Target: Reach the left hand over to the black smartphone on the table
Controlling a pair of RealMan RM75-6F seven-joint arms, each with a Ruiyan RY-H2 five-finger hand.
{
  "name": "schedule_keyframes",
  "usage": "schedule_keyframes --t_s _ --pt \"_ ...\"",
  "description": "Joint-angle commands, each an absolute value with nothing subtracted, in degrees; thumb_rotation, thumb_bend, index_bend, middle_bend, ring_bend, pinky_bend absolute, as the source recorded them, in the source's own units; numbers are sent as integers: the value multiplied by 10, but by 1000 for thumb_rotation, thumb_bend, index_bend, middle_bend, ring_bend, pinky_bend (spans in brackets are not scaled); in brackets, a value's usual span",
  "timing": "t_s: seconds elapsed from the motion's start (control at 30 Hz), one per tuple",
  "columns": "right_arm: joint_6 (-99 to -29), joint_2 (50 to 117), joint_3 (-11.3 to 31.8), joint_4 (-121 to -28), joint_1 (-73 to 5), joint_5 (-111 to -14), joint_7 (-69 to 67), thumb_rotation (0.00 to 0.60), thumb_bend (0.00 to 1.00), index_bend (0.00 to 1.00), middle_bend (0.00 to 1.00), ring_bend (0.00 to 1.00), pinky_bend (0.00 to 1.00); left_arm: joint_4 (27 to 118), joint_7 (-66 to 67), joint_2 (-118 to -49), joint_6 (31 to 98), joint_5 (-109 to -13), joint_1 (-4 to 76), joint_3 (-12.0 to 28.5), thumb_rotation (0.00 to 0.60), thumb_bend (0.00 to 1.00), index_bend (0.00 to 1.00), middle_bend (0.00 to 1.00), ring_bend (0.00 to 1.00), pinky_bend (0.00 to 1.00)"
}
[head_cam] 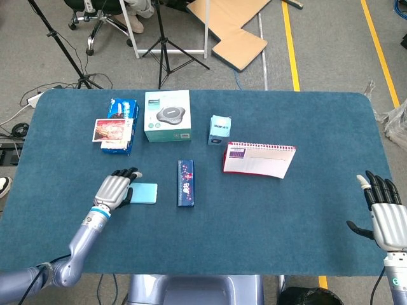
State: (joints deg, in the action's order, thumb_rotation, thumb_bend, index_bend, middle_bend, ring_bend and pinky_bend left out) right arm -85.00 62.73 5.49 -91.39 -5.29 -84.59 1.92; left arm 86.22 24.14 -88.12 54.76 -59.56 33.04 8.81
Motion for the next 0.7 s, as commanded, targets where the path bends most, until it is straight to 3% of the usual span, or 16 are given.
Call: schedule_keyframes --t_s 0.03,0.07,0.17,0.33,0.43,0.7 --pt "-853 625 55 -916 -52 -848 14 600 0 54 0 0 0 862 156 -853 628 -698 297 81 600 660 125 15 21 58" --pt "-853 624 55 -917 -52 -849 13 600 0 55 0 0 0 865 141 -843 640 -714 291 77 600 628 97 7 9 38" --pt "-857 623 54 -919 -51 -853 11 600 0 55 0 0 0 878 114 -812 669 -751 274 65 600 404 3 0 0 0" --pt "-864 620 53 -926 -49 -860 10 600 0 55 0 0 0 908 87 -752 737 -793 224 36 600 90 0 0 0 0" --pt "-868 619 52 -928 -48 -864 11 600 0 55 0 0 0 923 87 -722 767 -803 193 17 600 46 0 0 0 0" --pt "-871 618 52 -931 -46 -866 13 600 0 54 0 0 0 964 90 -669 785 -806 164 2 600 39 0 0 0 0"
